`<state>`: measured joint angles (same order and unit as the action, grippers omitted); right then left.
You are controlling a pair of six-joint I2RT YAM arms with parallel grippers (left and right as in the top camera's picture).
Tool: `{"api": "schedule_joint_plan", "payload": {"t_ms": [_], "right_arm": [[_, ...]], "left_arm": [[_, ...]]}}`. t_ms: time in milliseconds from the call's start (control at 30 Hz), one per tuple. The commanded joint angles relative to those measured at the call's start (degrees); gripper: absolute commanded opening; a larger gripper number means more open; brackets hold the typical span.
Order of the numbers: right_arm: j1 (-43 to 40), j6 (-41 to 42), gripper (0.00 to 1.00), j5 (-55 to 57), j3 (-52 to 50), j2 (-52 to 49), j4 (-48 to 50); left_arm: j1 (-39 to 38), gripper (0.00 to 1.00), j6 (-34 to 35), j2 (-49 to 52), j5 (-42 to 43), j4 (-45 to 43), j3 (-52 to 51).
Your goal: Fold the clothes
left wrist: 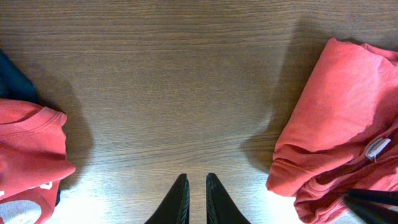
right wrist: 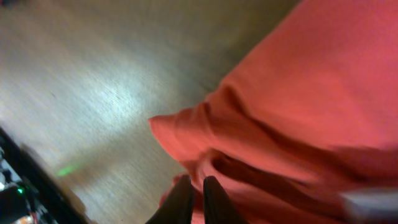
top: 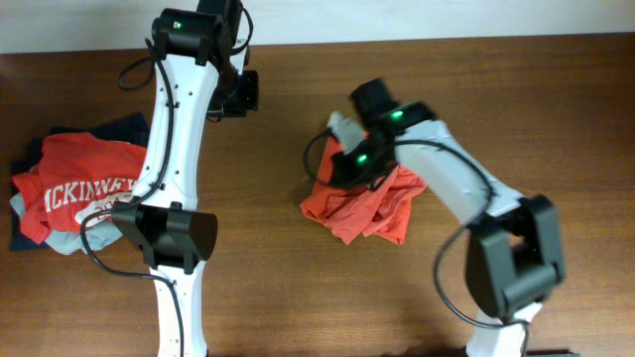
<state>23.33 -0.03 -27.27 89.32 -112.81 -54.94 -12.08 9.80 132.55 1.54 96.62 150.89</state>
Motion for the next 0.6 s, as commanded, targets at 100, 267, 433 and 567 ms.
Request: {"api": "schedule_joint_plan", "payload": {"t_ms": [100,267,433,567], "right_arm": [[2.38,2.73,0.05,4.98,-0.09,-8.48,-4.96],[-0.68,12.44,0.04,29.68,-0.07,-5.14,-18.29],[-5.64,12.98,0.05,36.85,-0.07,5.49,-20.52],[-9.01,12.94,0.04,34.6,-0.07,7.61,-19.69]], "left_arm": [[-0.02,0.11,-1.14,-0.66,0.0,0.09,1.18],[0.0,0.11,-1.16,-0.66,-0.04,0.09,1.18],[-0.02,0.11,-1.79,-0.68,-0.26,0.09,1.18],[-0.02,0.26,-1.79,-0.66,-0.24,0.09,1.18]]}}
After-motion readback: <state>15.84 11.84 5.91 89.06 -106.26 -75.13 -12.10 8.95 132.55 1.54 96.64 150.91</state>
